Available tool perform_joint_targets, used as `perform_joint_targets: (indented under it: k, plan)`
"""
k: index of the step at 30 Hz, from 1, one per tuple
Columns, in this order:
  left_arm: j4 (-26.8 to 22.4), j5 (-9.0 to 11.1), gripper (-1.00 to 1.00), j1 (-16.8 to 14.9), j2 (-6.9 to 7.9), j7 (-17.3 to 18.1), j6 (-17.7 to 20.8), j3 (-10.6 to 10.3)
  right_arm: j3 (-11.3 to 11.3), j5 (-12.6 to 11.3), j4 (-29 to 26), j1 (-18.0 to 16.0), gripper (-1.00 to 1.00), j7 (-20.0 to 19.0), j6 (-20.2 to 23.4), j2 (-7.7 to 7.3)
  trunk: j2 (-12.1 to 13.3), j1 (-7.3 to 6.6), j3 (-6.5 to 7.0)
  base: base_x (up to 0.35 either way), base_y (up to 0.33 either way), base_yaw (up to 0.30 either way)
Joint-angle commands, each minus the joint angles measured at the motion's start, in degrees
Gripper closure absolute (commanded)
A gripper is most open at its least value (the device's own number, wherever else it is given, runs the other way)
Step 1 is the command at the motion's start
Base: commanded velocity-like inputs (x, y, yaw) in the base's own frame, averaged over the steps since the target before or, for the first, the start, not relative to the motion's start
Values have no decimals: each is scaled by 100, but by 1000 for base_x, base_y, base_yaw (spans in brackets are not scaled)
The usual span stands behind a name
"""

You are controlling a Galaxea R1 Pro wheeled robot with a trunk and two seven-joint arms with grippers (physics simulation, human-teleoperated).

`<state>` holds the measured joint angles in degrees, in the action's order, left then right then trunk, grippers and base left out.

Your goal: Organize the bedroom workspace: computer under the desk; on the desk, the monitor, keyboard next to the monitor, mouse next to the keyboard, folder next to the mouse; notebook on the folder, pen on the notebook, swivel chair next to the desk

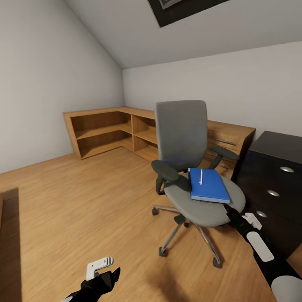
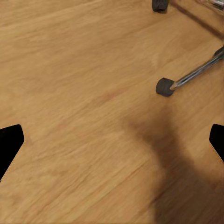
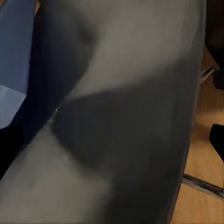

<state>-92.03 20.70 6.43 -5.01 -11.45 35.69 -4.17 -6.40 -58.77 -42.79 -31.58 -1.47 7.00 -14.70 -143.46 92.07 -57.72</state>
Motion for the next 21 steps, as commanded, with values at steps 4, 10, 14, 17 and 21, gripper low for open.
perform_joint_targets:
  k: [4,10,14,17,21]
  plan:
    - [-8,62,-100,-1,0,-50,17,-11,-11,-29,95,3,-100,-3,31,2,0,4,-5,323,0,0]
    - [-6,65,-100,-1,-3,-50,17,-13,-11,-29,95,3,-100,-3,29,2,0,4,-5,287,0,0]
    - [22,65,-100,-1,-5,-50,17,-13,-11,-25,95,3,-100,-3,30,2,0,4,-5,56,0,0]
    - [26,65,-100,-1,-8,-50,17,-13,-11,-24,95,3,-100,-3,29,2,0,4,-5,7,0,0]
    - [27,65,-100,-1,-6,-50,17,-13,-11,-21,95,3,-100,-3,29,2,0,4,-5,2,0,0]
